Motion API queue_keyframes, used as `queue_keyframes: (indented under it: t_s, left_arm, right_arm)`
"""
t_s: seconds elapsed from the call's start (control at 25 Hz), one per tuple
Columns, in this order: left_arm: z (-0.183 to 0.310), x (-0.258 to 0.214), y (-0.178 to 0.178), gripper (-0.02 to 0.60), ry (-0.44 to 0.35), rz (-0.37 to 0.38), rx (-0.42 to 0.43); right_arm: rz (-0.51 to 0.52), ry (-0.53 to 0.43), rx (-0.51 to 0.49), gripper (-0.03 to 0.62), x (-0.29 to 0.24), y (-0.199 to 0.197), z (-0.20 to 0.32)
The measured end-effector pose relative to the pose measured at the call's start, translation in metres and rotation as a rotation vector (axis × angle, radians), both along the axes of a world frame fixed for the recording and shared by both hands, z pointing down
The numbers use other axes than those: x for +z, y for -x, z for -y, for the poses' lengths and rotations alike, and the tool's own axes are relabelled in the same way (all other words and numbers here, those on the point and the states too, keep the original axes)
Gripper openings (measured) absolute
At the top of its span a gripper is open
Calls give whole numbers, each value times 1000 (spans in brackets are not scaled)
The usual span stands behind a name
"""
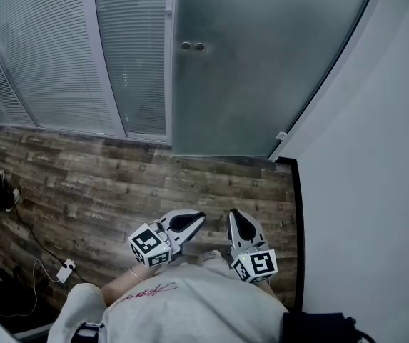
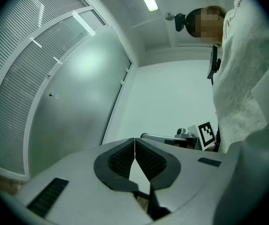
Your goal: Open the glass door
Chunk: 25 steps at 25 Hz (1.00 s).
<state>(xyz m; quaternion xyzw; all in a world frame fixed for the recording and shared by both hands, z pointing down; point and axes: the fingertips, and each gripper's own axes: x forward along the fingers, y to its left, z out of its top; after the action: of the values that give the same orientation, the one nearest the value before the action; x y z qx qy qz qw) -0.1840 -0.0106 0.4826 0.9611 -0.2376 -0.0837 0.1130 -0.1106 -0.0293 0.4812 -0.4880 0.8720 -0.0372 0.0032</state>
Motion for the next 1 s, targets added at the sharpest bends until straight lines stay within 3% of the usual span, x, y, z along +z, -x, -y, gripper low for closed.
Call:
queue_keyframes:
  t_s: [0.2,0.52,1.0]
  left_arm:
    - [2,-1,7,18,9,9,-25]
    - [25,4,28,18,12,28,-88]
    - [105,10,46,18,14,50,-159]
  right_arm:
    - [26,10,-5,26,-2,1,5]
    - [-16,4,-65,28,2,26,29]
    - [-48,20,-102,28,12,43,116]
